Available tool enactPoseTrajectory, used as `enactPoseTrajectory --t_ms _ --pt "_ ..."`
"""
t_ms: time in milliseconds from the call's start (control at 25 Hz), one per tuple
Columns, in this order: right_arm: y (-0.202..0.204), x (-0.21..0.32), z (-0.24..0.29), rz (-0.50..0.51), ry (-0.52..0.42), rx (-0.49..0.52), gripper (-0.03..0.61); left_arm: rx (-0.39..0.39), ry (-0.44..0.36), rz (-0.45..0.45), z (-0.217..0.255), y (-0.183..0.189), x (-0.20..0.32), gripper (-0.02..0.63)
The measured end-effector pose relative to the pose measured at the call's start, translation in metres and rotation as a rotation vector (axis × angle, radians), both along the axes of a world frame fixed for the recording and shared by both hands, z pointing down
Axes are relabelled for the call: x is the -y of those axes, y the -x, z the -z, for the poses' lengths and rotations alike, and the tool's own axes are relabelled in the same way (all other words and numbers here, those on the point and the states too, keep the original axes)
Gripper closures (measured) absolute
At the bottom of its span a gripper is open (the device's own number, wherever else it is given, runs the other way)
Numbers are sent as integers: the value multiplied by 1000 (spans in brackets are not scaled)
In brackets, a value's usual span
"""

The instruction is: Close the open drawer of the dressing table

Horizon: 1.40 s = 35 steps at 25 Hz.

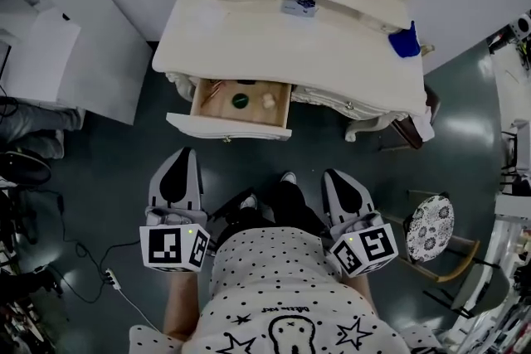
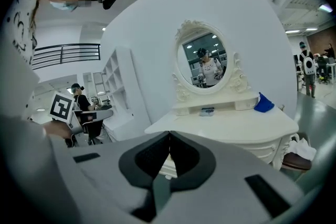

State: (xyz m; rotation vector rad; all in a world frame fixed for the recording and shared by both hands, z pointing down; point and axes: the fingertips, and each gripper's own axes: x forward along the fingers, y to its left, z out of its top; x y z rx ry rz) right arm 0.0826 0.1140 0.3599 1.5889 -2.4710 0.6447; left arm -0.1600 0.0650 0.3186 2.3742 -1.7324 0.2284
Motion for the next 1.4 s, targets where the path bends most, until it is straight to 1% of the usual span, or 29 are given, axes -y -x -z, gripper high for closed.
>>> enactPoseTrajectory --t_ms 320,560,720,960,1240,1400 --pt "-53 33 3 31 -39 -14 569 9 -42 104 5 -21 25 601" --pt "-82 41 -1 33 -30 -20 569 5 -48 120 4 -45 33 601" --pt "-90 42 -8 32 -7 -16 569 15 -22 112 -3 -53 35 601" --pt "-88 49 -19 33 30 -23 569 16 18 109 -19 -51 46 601" --pt "-89 81 -11 -3 49 -55 569 29 91 114 -43 -32 77 601" --pt "-85 100 -4 -19 52 -64 569 43 163 104 -64 -18 88 601"
